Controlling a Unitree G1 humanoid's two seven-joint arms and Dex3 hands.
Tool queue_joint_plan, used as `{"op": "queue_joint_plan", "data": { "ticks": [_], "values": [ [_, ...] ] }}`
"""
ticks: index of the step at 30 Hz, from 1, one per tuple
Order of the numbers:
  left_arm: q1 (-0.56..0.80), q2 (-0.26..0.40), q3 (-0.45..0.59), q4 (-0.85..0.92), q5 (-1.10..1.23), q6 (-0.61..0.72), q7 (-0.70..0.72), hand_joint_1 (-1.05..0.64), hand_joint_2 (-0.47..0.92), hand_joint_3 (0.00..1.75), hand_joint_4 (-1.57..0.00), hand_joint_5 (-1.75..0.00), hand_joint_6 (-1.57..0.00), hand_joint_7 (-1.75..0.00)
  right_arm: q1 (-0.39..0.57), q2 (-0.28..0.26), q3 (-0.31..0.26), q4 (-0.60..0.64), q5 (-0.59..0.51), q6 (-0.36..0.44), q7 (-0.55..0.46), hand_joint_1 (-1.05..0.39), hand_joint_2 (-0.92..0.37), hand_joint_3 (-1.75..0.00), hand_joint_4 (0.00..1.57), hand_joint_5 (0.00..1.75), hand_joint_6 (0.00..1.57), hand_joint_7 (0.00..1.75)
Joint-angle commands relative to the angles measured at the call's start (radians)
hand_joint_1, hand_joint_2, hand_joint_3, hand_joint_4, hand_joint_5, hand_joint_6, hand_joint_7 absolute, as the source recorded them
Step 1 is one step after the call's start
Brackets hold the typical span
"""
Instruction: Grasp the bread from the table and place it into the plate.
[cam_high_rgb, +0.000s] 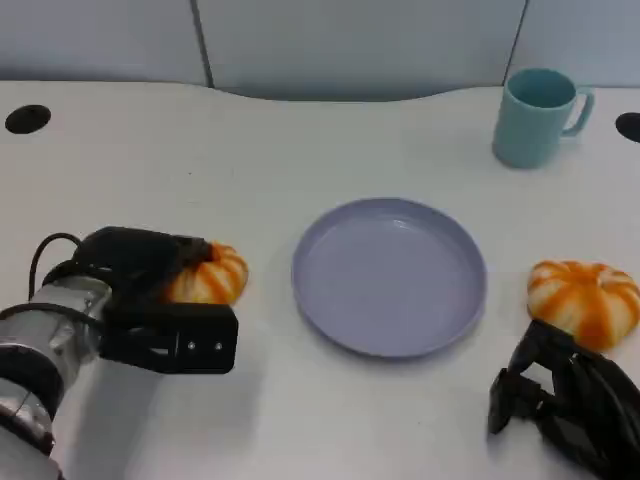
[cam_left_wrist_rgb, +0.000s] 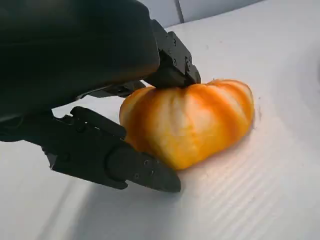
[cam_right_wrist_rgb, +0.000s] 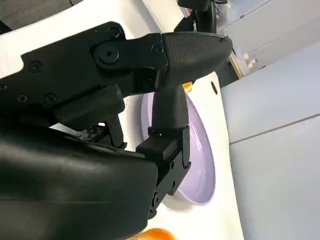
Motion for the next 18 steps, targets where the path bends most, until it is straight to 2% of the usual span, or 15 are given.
{"op": "queue_joint_plan", "data": {
  "ticks": [1,3,4,5,6,7,8,9,10,13,18],
  "values": [
    [0.045,0.018,-0.012,0.020,0.008,-0.085,0.194,-0.20,0.90,0.12,-0.83,-0.49,-0.94,-0.08,0.026,-0.019,-0.006,-0.020,-0.006,0.008,-0.010,-0.57,-0.92,-0.36,0.66,1.75,0.52,1.63],
    [0.063,0.024,-0.031,0.031,0.031,-0.118,0.336,-0.20,0.91,0.20,-0.92,-0.66,-1.10,-0.10,0.029,-0.019,-0.006,-0.024,-0.005,0.010,-0.012,-0.56,-0.92,-0.36,0.66,1.75,0.51,1.63],
    [0.066,0.025,-0.038,0.038,0.039,-0.125,0.379,-0.20,0.92,0.24,-0.94,-0.86,-1.19,-0.13,0.029,-0.019,-0.007,-0.024,-0.004,0.010,-0.011,-0.57,-0.92,-0.36,0.66,1.75,0.51,1.63],
    [0.071,0.023,-0.045,0.047,0.048,-0.118,0.420,-0.20,0.92,0.25,-0.93,-0.94,-1.22,-0.14,0.030,-0.018,-0.007,-0.024,-0.005,0.008,-0.013,-0.57,-0.92,-0.36,0.66,1.75,0.51,1.63],
    [0.074,0.020,-0.049,0.055,0.052,-0.109,0.446,-0.18,0.92,0.31,-0.89,-1.16,-1.22,-0.27,0.032,-0.018,-0.007,-0.025,-0.007,0.005,-0.015,-0.57,-0.92,-0.36,0.66,1.75,0.50,1.63],
    [0.079,0.016,-0.052,0.061,0.053,-0.099,0.476,-0.16,0.91,0.43,-0.82,-1.45,-1.05,-0.76,0.034,-0.018,-0.006,-0.028,-0.008,0.006,-0.017,-0.56,-0.92,-0.36,0.66,1.75,0.50,1.64],
    [0.084,0.012,-0.054,0.067,0.054,-0.089,0.498,-0.16,0.92,0.48,-0.80,-1.60,-0.89,-1.16,0.035,-0.018,-0.006,-0.031,-0.005,0.010,-0.016,-0.56,-0.92,-0.36,0.66,1.75,0.50,1.64],
    [0.088,0.008,-0.058,0.072,0.057,-0.077,0.521,-0.17,0.92,0.51,-0.80,-1.67,-0.77,-1.44,0.036,-0.017,-0.007,-0.034,0.000,0.015,-0.014,-0.56,-0.92,-0.37,0.66,1.75,0.50,1.64],
    [0.091,0.004,-0.062,0.075,0.060,-0.066,0.540,-0.17,0.92,0.52,-0.81,-1.71,-0.69,-1.62,0.037,-0.016,-0.007,-0.036,0.003,0.017,-0.012,-0.55,-0.92,-0.37,0.66,1.75,0.50,1.65],
    [0.102,-0.005,-0.067,0.082,0.059,-0.053,0.585,-0.17,0.90,0.52,-0.80,-1.74,-0.61,-1.73,0.039,-0.020,-0.004,-0.035,-0.004,0.006,-0.010,-0.56,-0.92,-0.38,0.66,1.75,0.50,1.67],
    [0.098,-0.008,-0.075,0.080,0.063,-0.067,0.640,-0.16,0.87,0.51,-0.79,-1.75,-0.59,-1.75,0.038,-0.022,-0.003,-0.039,-0.001,0.017,-0.009,-0.57,-0.92,-0.37,0.66,1.75,0.49,1.68]
  ]
}}
